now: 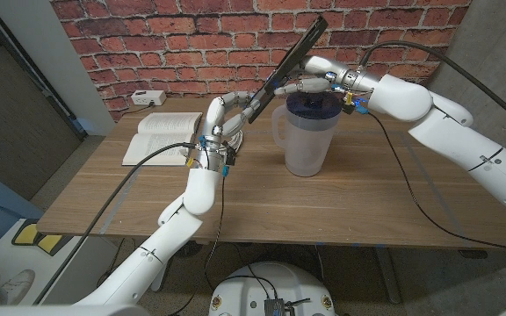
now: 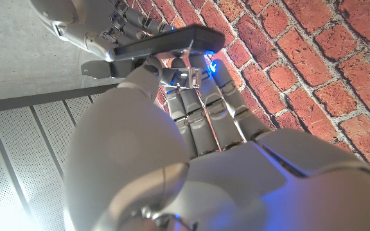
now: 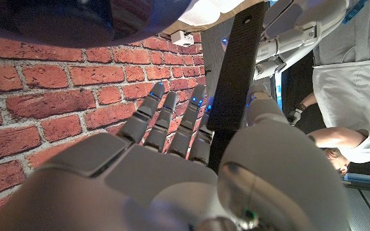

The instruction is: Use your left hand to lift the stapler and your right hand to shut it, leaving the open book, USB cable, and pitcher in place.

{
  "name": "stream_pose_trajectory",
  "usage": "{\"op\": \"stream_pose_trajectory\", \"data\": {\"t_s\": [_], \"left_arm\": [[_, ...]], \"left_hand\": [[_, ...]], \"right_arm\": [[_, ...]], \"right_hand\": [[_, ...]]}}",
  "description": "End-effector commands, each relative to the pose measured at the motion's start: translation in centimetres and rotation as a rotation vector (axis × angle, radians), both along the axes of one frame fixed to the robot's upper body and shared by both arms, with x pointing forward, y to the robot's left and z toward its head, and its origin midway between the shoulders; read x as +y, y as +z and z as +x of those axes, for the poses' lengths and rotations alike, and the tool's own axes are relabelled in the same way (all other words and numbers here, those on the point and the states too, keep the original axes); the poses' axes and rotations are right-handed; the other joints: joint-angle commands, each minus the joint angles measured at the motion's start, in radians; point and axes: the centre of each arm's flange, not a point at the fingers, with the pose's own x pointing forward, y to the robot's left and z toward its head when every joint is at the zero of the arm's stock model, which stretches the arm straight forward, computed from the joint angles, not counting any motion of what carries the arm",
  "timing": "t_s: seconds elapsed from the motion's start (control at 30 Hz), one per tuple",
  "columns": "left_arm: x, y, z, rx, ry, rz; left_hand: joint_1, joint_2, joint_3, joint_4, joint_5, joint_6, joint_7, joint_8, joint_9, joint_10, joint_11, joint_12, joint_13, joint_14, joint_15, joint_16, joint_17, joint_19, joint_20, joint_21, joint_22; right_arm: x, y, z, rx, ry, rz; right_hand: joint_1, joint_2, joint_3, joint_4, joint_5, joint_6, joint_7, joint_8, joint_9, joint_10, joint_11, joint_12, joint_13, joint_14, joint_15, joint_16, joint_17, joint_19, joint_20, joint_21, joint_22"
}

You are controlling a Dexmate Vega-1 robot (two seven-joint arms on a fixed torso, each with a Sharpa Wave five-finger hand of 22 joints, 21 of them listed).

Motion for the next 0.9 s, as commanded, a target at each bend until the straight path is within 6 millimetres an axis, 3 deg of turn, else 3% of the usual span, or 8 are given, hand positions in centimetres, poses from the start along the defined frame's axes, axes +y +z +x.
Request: {"op": "stream_pose_trajectory", "data": {"t_s": [0.03, 0.27, 0.53, 0.8, 0.9], "left_arm": [[-0.04, 0.09, 0.0, -0.006, -0.01, -0.002], [0.0, -0.04, 0.08, -0.001, -0.011, -0.005], [0.02, -0.17, 0.22, 0.008, -0.018, -0.009], [-0.01, -0.16, 0.19, 0.006, -0.022, -0.012], [-0.02, -0.16, 0.2, 0.008, -0.025, -0.014]], "left_hand": [[0.058, 0.053, 0.029, -0.019, 0.005, 0.058, -0.049, 0.005, 0.005, 0.046, -0.04, -0.001, 0.004, 0.05, -0.126, 0.005, 0.011, -0.003, -0.054, 0.007, 0.003], [0.056, 0.052, 0.03, -0.018, 0.005, 0.059, -0.049, 0.004, 0.006, 0.049, -0.038, -0.003, 0.004, 0.05, -0.126, 0.003, 0.011, -0.005, -0.054, 0.009, 0.002], [0.053, 0.053, 0.031, -0.016, 0.006, 0.058, -0.048, 0.003, 0.006, 0.049, -0.037, -0.005, 0.006, 0.051, -0.128, 0.001, 0.012, -0.004, -0.056, 0.011, 0.002], [0.052, 0.054, 0.033, -0.017, 0.006, 0.056, -0.049, 0.001, 0.007, 0.048, -0.036, -0.008, 0.005, 0.05, -0.128, 0.0, 0.013, -0.005, -0.057, 0.012, 0.001], [0.053, 0.053, 0.033, -0.018, 0.006, 0.057, -0.047, 0.001, 0.007, 0.048, -0.04, -0.009, 0.005, 0.049, -0.128, -0.001, 0.014, -0.005, -0.058, 0.012, 0.001]], "right_arm": [[-0.07, -0.02, -0.29, -0.025, -0.015, 0.013], [-0.05, -0.12, -0.27, -0.023, 0.001, 0.033], [0.09, -0.3, -0.13, -0.013, 0.006, 0.039], [0.06, -0.43, -0.15, -0.02, 0.009, 0.058], [0.02, -0.52, -0.1, -0.022, 0.015, 0.075]], "right_hand": [[0.045, 0.013, 0.003, -0.006, 0.002, 0.025, -0.005, 0.011, 0.016, 0.014, -0.003, 0.029, 0.023, 0.047, -0.183, 0.023, 0.021, 0.016, -0.033, 0.013, 0.002], [0.068, 0.021, -0.008, 0.0, 0.0, 0.076, -0.02, 0.027, 0.032, 0.034, -0.021, 0.063, 0.045, 0.062, -0.184, 0.039, 0.053, 0.008, -0.056, 0.018, 0.007], [0.107, 0.053, -0.003, 0.0, 0.001, 0.141, -0.034, 0.047, 0.049, 0.078, -0.03, 0.106, 0.068, 0.07, -0.189, 0.05, 0.085, -0.001, -0.061, 0.029, 0.016], [0.158, 0.091, 0.013, -0.004, 0.001, 0.156, -0.04, 0.037, 0.049, 0.098, -0.053, 0.135, 0.089, 0.102, -0.193, 0.067, 0.118, -0.002, -0.068, 0.047, 0.028], [0.201, 0.109, 0.025, -0.004, 0.0, 0.199, -0.04, 0.034, 0.042, 0.146, -0.053, 0.166, 0.098, 0.126, -0.194, 0.081, 0.149, -0.001, -0.079, 0.07, 0.043]]}}
